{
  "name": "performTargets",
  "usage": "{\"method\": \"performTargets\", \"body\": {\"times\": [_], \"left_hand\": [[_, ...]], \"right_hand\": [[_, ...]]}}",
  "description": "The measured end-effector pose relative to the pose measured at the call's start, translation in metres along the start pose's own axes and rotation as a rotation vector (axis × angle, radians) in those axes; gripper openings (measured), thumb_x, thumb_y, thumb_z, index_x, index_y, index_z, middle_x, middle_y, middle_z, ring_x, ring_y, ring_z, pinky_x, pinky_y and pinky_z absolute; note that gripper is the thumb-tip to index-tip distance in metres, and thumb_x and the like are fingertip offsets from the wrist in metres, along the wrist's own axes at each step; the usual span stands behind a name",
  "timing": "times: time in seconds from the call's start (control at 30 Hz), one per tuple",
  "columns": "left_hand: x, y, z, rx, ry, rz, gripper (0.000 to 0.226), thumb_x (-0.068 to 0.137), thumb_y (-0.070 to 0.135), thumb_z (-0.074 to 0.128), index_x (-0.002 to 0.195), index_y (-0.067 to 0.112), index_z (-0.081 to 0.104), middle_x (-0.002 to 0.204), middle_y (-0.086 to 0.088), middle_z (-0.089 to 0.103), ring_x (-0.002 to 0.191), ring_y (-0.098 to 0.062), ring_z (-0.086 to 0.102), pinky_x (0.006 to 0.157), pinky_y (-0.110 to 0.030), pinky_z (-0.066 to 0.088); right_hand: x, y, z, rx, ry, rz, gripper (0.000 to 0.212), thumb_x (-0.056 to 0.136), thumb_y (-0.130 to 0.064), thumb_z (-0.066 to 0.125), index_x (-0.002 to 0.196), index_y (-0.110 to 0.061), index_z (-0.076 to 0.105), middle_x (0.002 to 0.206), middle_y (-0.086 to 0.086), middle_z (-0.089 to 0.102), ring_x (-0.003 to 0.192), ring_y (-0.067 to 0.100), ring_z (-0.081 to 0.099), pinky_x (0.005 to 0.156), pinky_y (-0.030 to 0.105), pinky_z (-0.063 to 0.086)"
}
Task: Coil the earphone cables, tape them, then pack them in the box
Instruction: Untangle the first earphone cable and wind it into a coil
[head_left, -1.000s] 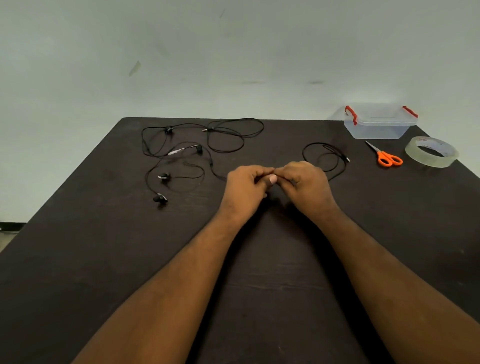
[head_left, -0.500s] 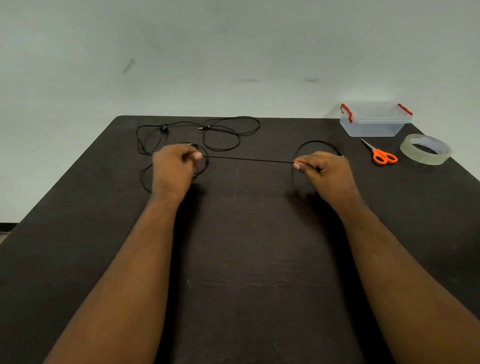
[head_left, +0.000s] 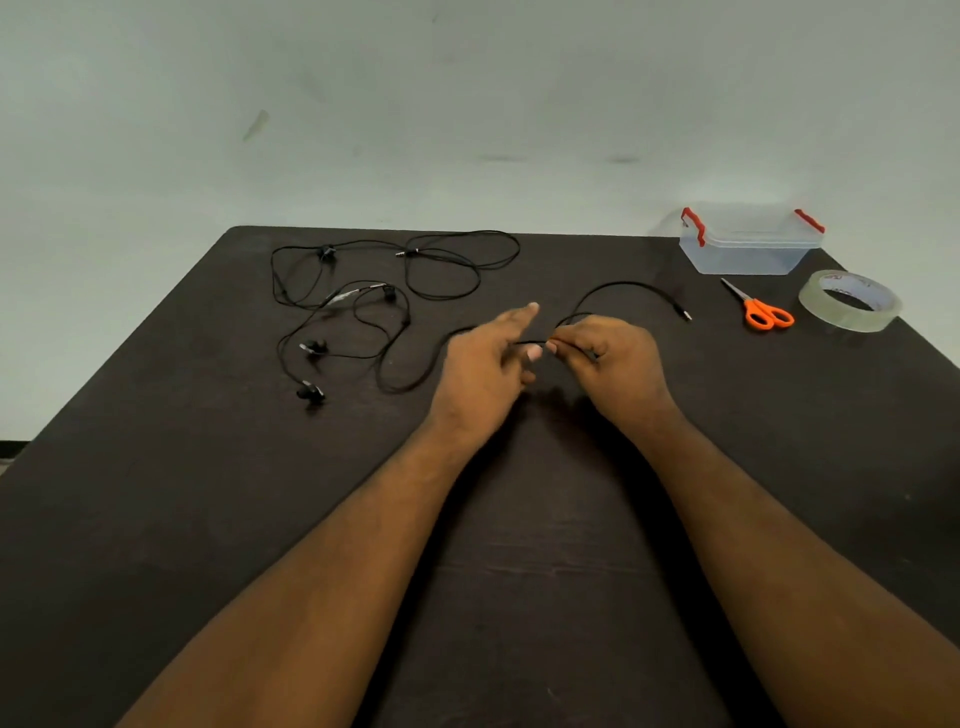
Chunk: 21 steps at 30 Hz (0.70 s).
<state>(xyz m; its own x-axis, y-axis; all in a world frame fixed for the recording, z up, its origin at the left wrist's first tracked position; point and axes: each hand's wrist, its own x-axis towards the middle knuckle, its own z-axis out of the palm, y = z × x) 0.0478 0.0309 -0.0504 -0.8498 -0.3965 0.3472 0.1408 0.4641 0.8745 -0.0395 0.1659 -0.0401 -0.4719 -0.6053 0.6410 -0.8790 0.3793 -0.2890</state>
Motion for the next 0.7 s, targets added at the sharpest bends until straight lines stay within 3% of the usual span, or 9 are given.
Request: {"method": "performTargets", "body": {"times": [0.13, 0.3, 0.53, 0.7], "left_hand": [[0.004, -0.001, -0.002, -0.139, 0.004, -0.101, 0.017, 0.081, 0.007, 0.075, 0.097, 0.013, 0.076, 0.075, 0.0, 0.073, 0.058, -0.006, 0.066, 0.058, -0.022, 0.056], [0.013, 0.0, -0.017, 0.017, 0.019, -0.021, 0.021, 0.075, 0.011, 0.079, 0.07, 0.03, 0.072, 0.057, 0.008, 0.067, 0.052, -0.004, 0.061, 0.055, -0.023, 0.055], [0.028, -0.016, -0.066, 0.128, 0.311, -0.066, 0.017, 0.081, 0.01, 0.074, 0.078, 0.026, 0.071, 0.061, 0.013, 0.064, 0.05, 0.003, 0.058, 0.059, -0.024, 0.056], [0.03, -0.033, -0.109, 0.159, 0.602, -0.097, 0.011, 0.082, 0.015, 0.072, 0.083, 0.026, 0.072, 0.061, 0.008, 0.065, 0.057, -0.011, 0.062, 0.068, -0.04, 0.06]], "right_hand": [[-0.001, -0.007, 0.0, 0.038, -0.039, -0.038, 0.013, 0.087, -0.014, 0.066, 0.092, -0.009, 0.076, 0.079, 0.012, 0.071, 0.076, 0.031, 0.066, 0.065, 0.044, 0.053], [0.003, -0.006, 0.0, 0.036, -0.052, -0.04, 0.012, 0.089, -0.02, 0.066, 0.093, -0.013, 0.076, 0.077, 0.007, 0.07, 0.074, 0.025, 0.065, 0.063, 0.042, 0.052], [0.003, 0.019, -0.01, 0.079, 0.082, 0.075, 0.011, 0.088, -0.017, 0.067, 0.089, -0.01, 0.075, 0.077, 0.007, 0.071, 0.07, 0.023, 0.065, 0.065, 0.041, 0.054], [0.0, 0.041, -0.022, 0.034, 0.187, 0.158, 0.013, 0.086, -0.02, 0.067, 0.085, -0.009, 0.074, 0.071, 0.01, 0.067, 0.066, 0.026, 0.062, 0.063, 0.044, 0.052]]}}
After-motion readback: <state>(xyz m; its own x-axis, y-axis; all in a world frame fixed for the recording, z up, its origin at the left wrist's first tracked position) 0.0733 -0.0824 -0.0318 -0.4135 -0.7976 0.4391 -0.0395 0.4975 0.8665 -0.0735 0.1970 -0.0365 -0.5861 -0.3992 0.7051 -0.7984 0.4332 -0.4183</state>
